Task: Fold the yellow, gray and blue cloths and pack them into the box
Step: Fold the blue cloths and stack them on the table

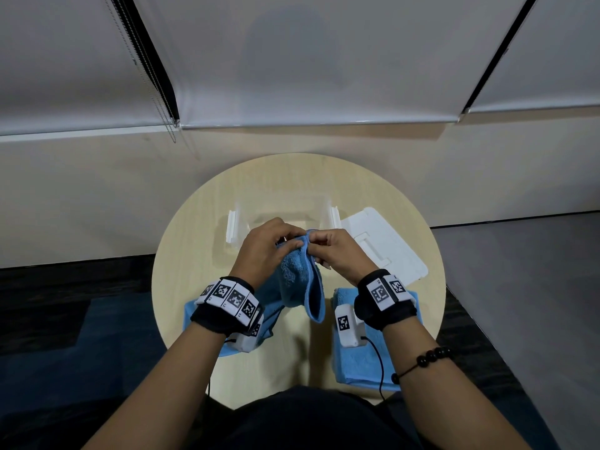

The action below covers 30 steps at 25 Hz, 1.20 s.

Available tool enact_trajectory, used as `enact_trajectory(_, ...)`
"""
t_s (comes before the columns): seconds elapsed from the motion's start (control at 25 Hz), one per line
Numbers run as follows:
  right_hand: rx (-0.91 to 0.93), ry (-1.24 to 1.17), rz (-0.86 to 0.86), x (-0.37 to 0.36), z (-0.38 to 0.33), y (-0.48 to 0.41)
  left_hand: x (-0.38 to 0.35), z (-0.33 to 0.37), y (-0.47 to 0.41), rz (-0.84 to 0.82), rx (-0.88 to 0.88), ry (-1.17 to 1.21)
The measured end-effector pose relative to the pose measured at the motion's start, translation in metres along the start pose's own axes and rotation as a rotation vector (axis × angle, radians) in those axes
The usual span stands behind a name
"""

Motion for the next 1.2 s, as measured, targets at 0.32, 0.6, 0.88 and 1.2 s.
enact_trajectory(0.32,0.051,0.699,-0.031,0.02,-0.01,0.001,0.03,0.0,0.006,0.243,0.025,0.066)
enact_trajectory(0.6,0.128,0.188,0.073,0.036,-0.018,0.005,0.103,0.02,-0.001,0.491,0.045,0.282)
enact_trajectory(0.88,0.316,0.105,0.238,0.005,-0.04,0.004,0.127,0.033,-0.002,0.557,0.044,0.441)
enact_trajectory(1.2,0.398,-0.107,0.371,0.046,-0.098,-0.007,0.135,0.015,0.009,0.632,0.101,0.377)
Point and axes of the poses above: each hand's wrist, its own y-axis away from the middle knuckle, its own x-axis out of the back of the hand, z = x × y, the point moved 10 cm from there along -y, towards the middle knuckle, and after that the axes turned 13 degrees about x, right-handed, at the moved point
